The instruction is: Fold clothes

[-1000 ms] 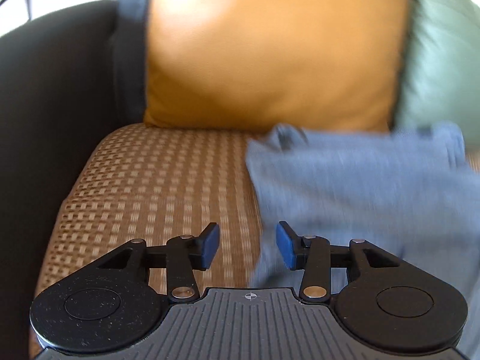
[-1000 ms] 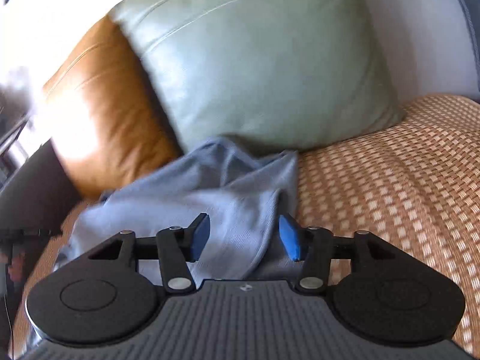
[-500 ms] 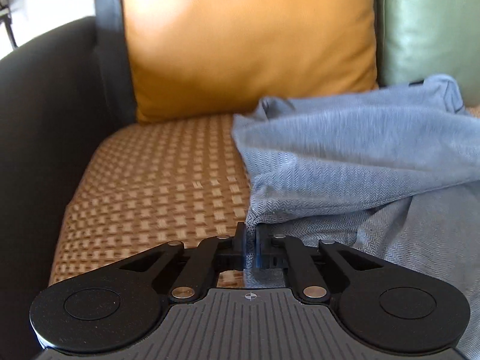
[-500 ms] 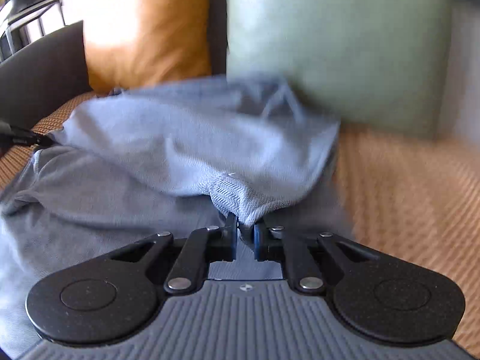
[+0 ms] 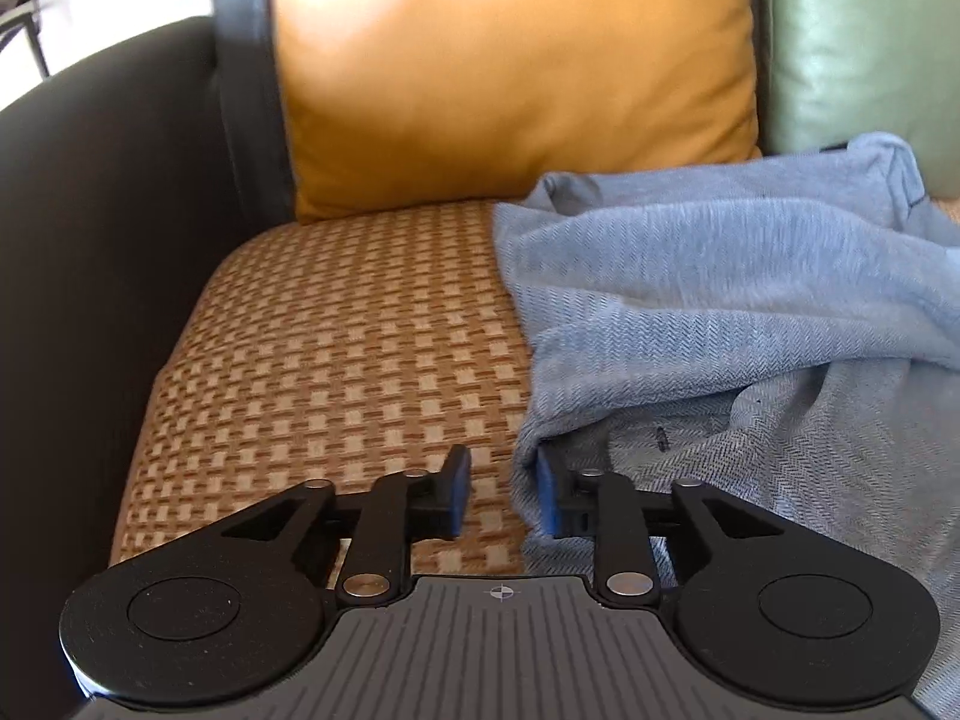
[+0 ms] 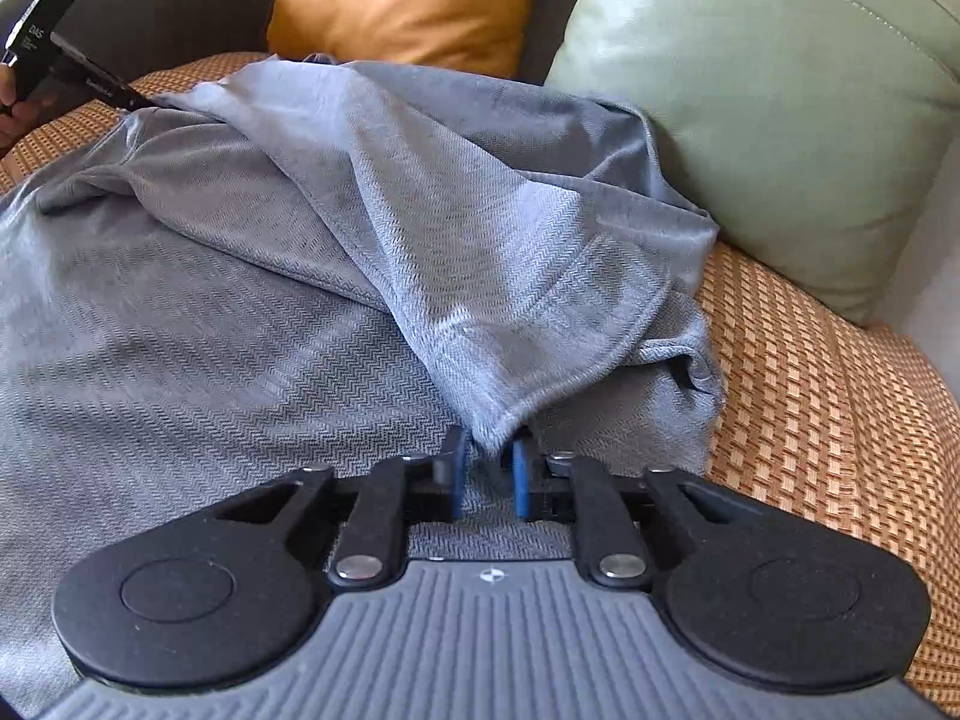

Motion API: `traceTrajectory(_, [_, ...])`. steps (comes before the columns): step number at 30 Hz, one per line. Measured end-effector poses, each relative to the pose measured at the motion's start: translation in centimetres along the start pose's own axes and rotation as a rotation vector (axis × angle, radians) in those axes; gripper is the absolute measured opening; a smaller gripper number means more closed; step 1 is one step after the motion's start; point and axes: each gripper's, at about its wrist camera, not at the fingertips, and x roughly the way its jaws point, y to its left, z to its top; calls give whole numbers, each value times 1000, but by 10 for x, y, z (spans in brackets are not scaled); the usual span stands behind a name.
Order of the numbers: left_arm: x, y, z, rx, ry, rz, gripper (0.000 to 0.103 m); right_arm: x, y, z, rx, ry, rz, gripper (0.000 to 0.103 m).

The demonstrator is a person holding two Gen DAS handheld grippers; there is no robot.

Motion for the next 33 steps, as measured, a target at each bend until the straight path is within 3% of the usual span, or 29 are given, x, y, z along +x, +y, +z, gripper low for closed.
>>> traceTrajectory(1, [-4,3,-1,-16,-6,-8,30,-5,-3,1,15,-17,-8,45])
traceTrajectory(2, [-7,6,-1,-33,-12,-16,44,-10,-5,3,50,-43,-2,47])
traceTrajectory(4, [-14,13,-2,-67,-25,-32,45,-21,-19,9,160,-105,28,47])
traceTrajectory(8, [-10,24,11,-198,-35,-85,58,-12,-48,32,303,-167,6,55])
traceTrajectory(14, [24,28,40,-311,-27,-95,62,38,-92,70,459,-146,-36,55])
traceTrajectory(19, [66,25,70,-361,-8,-82,65,90,-127,98,583,-111,-23,63])
traceTrajectory(25, [107,17,94,-382,-17,-101,67,151,-156,99,701,-93,-61,63])
traceTrajectory(28, [121,14,102,-379,-36,-97,71,169,-162,97,692,-89,-51,64])
traceTrajectory(30, [127,12,106,-377,-46,-92,67,175,-163,97,665,-101,-31,62])
traceTrajectory(31, [128,11,108,-371,-47,-103,17,176,-163,98,653,-98,-9,53])
traceTrajectory(32, [129,10,108,-367,-43,-130,1,176,-164,99,641,-98,16,6])
traceTrajectory(33, [125,7,108,-358,-71,-122,1,176,-164,100,629,-99,41,5])
